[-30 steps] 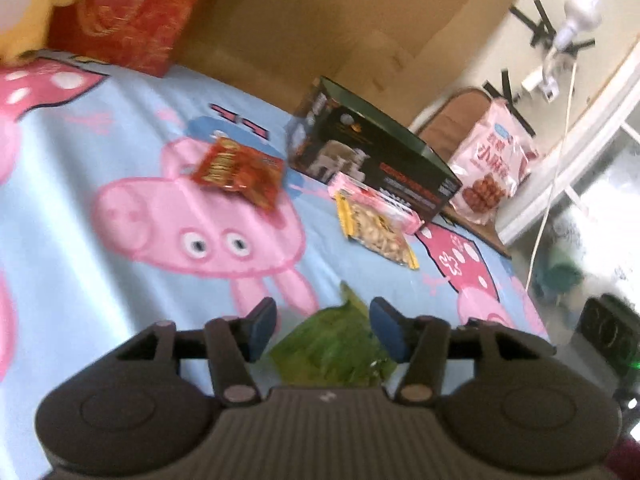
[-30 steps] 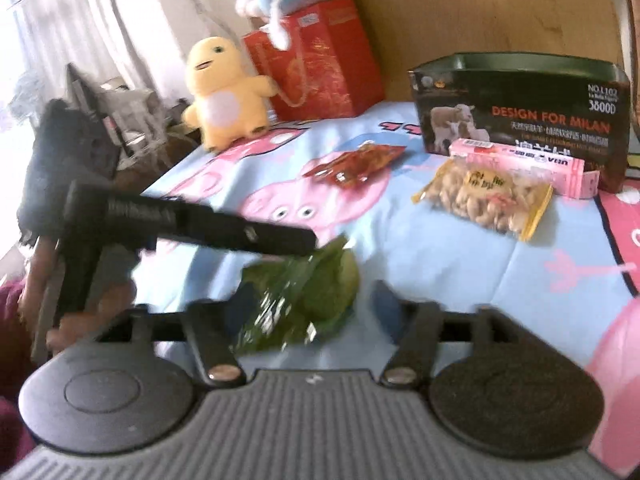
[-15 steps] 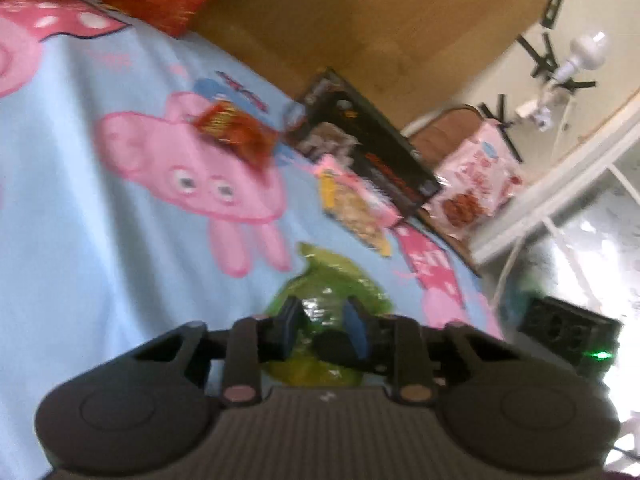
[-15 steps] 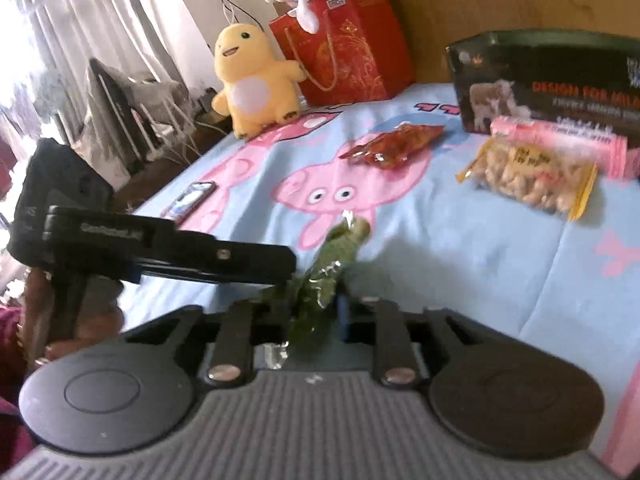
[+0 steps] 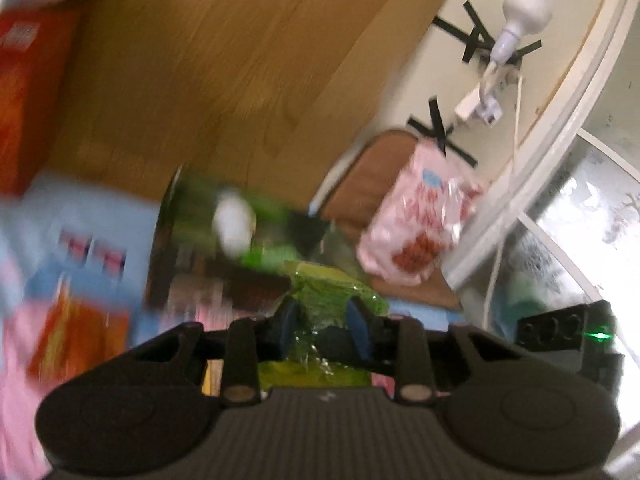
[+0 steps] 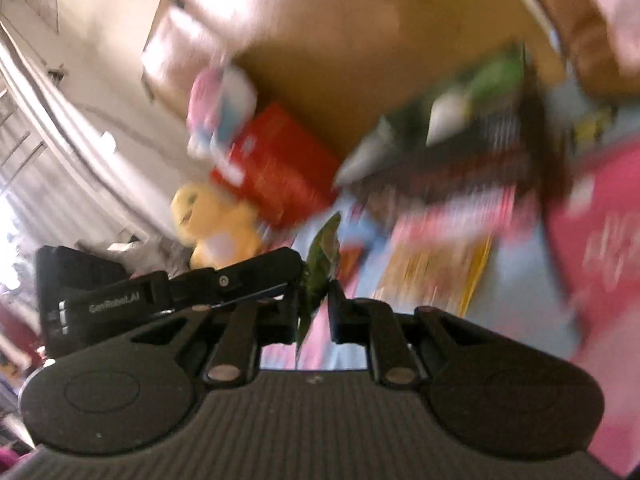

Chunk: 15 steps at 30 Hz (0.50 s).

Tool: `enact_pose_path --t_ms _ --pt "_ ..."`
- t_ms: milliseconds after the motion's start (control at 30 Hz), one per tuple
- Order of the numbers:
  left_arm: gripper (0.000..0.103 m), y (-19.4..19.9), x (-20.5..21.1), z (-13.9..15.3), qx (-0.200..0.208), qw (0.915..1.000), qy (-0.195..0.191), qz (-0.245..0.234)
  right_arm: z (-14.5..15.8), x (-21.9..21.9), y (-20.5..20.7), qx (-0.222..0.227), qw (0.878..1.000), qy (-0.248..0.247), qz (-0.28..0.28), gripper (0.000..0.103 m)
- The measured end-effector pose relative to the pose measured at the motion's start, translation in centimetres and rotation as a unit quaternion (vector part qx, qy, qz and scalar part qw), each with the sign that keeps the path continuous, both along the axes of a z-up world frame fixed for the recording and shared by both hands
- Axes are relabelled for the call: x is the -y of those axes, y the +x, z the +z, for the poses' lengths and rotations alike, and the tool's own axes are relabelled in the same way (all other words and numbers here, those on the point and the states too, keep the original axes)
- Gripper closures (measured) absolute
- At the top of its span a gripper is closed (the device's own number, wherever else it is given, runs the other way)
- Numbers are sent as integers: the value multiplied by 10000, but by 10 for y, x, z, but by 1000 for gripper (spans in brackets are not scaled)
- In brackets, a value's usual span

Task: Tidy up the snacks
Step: 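Lift the dark green packet into the black box and release it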

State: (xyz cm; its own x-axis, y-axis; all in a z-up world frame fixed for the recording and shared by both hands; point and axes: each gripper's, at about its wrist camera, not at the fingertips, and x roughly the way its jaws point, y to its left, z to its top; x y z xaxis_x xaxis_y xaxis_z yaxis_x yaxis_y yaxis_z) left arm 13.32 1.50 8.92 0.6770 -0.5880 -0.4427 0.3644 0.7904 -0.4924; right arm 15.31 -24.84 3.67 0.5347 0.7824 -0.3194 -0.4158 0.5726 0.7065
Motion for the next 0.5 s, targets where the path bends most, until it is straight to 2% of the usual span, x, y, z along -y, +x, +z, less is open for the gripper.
enact_pose_path --t_ms 133,233,333,367,433,500 --pt "73 40 5 14 197 9992 132 334 20 -11 47 231 9986 -143 -445 86" --pt "68 56 -2 14 199 9974 225 652 26 -32 78 478 9950 -609 -635 86" --pt "65 58 -21 9 216 9948 284 951 21 -51 99 590 9885 -1226 -662 77" --pt "61 58 -29 7 237 9933 331 1085 21 -48 101 609 9873 -1304 -680 71" --pt "58 63 -42 -1 179 9893 472 1369 26 -33 95 855 9845 -1193 -964 64" --pt "58 73 -48 -14 -56 9867 580 1521 31 -7 81 1093 9769 -925 -1588 54"
